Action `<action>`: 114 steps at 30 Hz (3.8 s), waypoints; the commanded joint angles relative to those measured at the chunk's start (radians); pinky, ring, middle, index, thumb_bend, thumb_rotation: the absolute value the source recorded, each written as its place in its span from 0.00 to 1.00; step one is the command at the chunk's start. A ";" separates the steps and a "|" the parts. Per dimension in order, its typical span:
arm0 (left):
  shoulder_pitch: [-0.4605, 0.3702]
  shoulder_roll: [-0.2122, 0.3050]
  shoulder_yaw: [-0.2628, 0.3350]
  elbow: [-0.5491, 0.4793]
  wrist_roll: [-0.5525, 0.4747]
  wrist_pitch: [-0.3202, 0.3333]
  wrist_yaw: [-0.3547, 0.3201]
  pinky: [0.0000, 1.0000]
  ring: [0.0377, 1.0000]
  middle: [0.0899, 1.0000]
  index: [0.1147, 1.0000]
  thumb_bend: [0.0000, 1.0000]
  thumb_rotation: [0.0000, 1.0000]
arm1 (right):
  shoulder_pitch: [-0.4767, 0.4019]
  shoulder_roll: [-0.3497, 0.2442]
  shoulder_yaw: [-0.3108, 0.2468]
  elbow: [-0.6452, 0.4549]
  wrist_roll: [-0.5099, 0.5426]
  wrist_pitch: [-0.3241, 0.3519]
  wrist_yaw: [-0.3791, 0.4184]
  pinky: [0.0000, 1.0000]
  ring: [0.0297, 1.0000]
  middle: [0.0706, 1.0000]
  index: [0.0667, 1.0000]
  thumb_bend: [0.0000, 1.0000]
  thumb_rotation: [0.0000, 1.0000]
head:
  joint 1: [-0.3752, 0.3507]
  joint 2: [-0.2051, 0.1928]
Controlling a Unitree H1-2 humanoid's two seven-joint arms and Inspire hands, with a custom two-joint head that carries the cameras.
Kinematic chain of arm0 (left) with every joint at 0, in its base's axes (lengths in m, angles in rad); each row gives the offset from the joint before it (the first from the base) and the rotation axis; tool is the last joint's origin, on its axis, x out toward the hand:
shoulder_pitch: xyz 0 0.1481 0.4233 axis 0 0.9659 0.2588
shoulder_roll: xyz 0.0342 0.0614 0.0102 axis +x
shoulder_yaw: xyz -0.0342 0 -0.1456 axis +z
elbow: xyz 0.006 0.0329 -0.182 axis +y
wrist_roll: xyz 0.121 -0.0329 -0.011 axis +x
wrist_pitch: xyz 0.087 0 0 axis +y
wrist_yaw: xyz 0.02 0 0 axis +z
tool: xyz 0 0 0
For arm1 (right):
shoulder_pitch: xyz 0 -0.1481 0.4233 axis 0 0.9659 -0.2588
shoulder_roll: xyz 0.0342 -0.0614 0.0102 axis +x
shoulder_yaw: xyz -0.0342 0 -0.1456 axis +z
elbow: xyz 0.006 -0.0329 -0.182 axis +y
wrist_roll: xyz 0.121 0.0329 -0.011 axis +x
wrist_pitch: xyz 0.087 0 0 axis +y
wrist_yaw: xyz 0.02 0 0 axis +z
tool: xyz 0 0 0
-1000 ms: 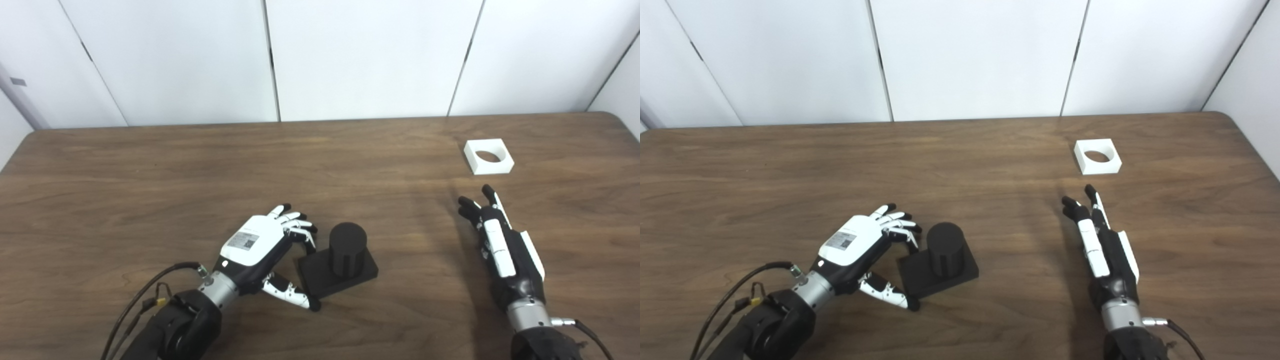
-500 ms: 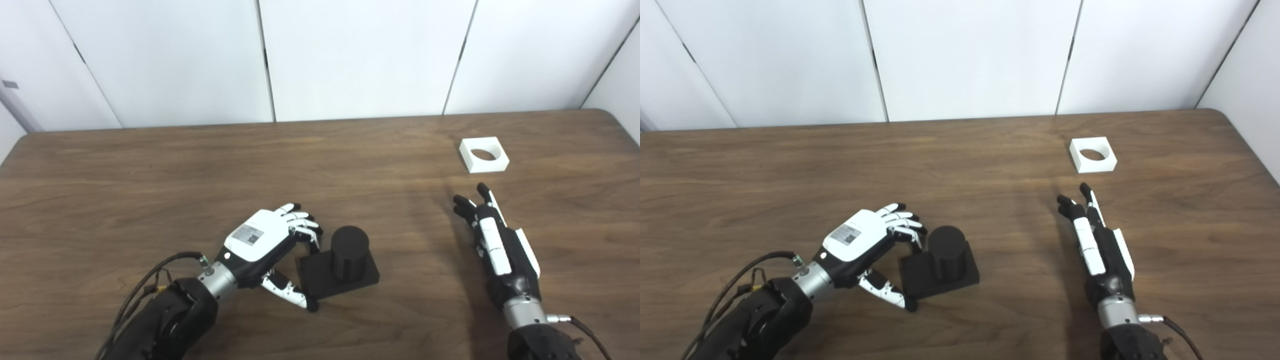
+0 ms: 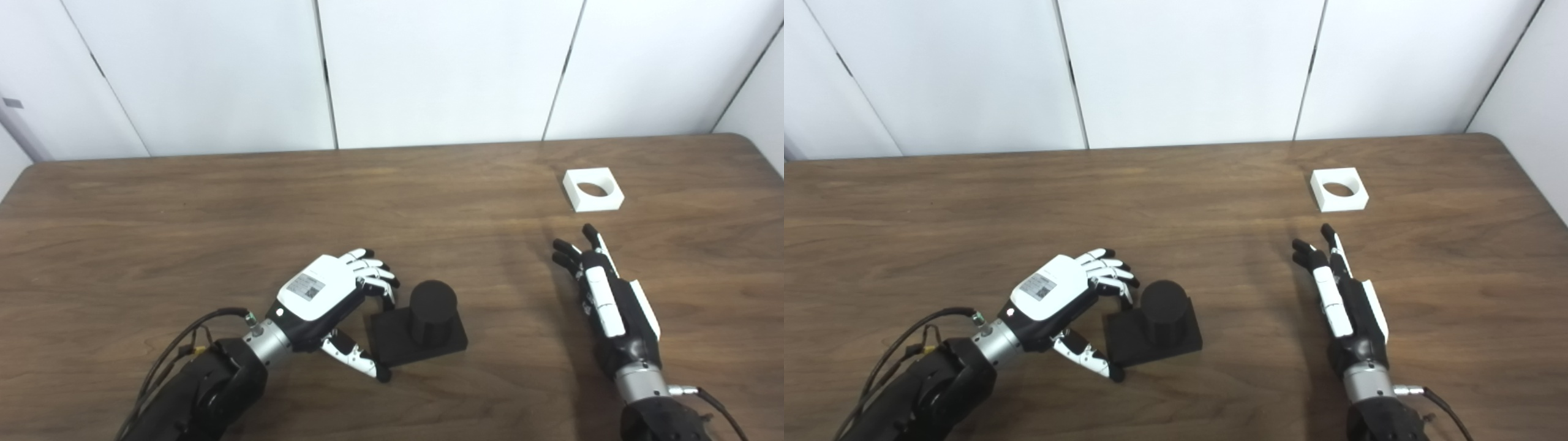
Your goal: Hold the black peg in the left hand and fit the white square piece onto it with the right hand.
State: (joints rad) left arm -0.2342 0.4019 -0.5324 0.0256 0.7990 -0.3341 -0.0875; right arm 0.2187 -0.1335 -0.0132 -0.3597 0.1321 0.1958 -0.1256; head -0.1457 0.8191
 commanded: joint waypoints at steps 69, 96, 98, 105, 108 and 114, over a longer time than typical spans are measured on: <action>0.142 -0.114 0.117 -0.433 0.312 0.443 -0.391 0.93 0.86 0.82 0.71 0.99 0.79 | -0.018 0.060 -0.006 -0.030 0.010 -0.007 -0.007 1.00 0.85 0.83 1.00 0.63 0.84 | 0.021 0.016; 0.327 -0.285 0.169 -0.546 0.411 0.425 -0.241 0.89 0.82 0.79 0.72 1.00 0.70 | -0.024 0.052 -0.011 -0.024 0.003 -0.005 -0.003 1.00 0.83 0.82 0.99 0.61 0.85 | 0.026 0.019; 0.339 -0.297 0.168 -0.560 0.417 0.430 -0.258 0.91 0.83 0.80 0.72 0.99 0.70 | -0.023 0.051 -0.011 -0.025 0.002 0.000 -0.003 1.00 0.83 0.82 0.99 0.62 0.85 | 0.026 0.019; 0.369 -0.329 0.159 -0.568 0.465 0.431 -0.259 0.89 0.82 0.79 0.70 0.98 0.71 | -0.025 0.053 -0.012 -0.025 0.012 0.006 -0.002 1.00 0.84 0.82 0.99 0.63 0.83 | 0.029 0.020; 0.373 -0.333 0.153 -0.550 0.484 0.427 -0.238 0.89 0.82 0.77 0.69 0.97 0.72 | -0.026 0.050 -0.008 -0.024 0.000 0.006 -0.003 1.00 0.84 0.82 0.99 0.64 0.85 | 0.028 0.020; 0.371 -0.334 0.153 -0.500 0.505 0.430 -0.188 0.90 0.83 0.79 0.69 0.95 0.72 | -0.029 0.049 -0.009 -0.022 0.002 0.006 -0.001 1.00 0.83 0.82 0.99 0.64 0.84 | 0.029 0.021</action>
State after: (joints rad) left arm 0.1399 0.0874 -0.3789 -0.4731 1.2984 0.1042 -0.3190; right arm 0.2126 -0.1340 -0.0147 -0.3617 0.1343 0.2035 -0.1283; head -0.1166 0.8391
